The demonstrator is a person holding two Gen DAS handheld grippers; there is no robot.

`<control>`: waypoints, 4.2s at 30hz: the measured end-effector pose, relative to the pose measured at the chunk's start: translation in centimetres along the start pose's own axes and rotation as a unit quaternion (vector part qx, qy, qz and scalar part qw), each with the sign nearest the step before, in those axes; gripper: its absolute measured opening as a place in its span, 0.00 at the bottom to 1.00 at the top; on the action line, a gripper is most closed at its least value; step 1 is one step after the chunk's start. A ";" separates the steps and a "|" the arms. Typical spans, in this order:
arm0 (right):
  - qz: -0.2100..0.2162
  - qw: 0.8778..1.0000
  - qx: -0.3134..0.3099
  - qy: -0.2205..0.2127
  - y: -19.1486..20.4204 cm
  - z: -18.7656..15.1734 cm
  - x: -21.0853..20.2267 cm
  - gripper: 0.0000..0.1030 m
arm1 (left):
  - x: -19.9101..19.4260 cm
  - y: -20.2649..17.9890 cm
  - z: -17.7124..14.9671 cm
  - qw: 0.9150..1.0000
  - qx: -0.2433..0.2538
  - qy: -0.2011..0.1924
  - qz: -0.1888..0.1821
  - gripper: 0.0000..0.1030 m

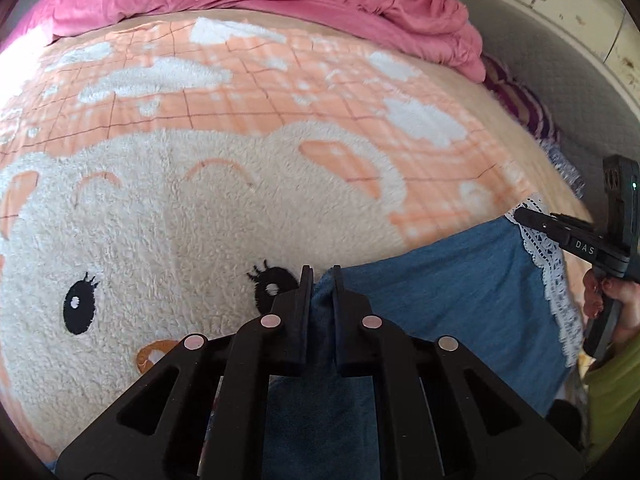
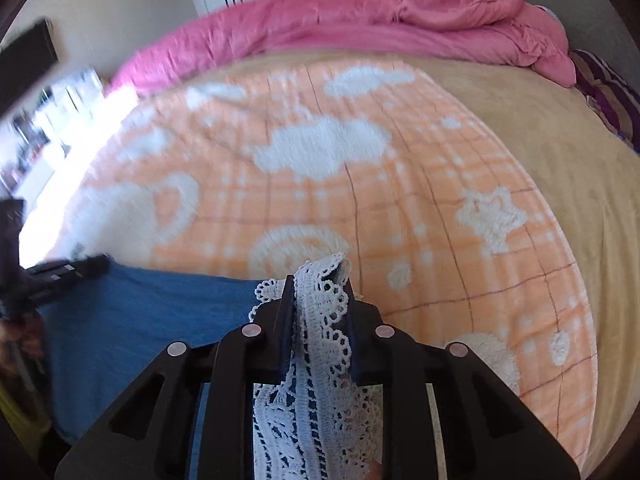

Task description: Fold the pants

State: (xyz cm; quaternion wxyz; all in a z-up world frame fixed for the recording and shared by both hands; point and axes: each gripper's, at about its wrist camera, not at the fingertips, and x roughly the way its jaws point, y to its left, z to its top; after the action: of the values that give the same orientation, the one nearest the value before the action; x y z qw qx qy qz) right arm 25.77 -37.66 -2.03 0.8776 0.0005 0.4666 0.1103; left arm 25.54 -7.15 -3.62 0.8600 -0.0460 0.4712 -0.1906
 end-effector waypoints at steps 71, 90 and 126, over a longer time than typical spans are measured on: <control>0.010 0.992 0.053 -0.118 6.3 -17.6 -17.0 0.70 | -17.5 -2.2 -15.9 0.979 0.004 -0.090 0.184 0.72; 0.020 0.996 -0.020 -0.084 14.1 -14.3 -12.3 0.86 | -13.2 -3.6 -16.3 0.985 0.019 -0.053 0.163 0.91; 0.010 0.967 0.230 -0.110 0.1 -18.3 -10.8 0.93 | -0.8 -15.3 -0.3 0.990 0.138 0.008 0.041 0.91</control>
State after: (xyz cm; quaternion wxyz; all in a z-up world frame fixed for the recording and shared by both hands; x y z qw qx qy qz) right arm 4.91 -41.55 -3.53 0.8987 0.2196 0.3796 0.0083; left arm 20.51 -20.93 0.79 0.8614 0.0941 0.4488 -0.2185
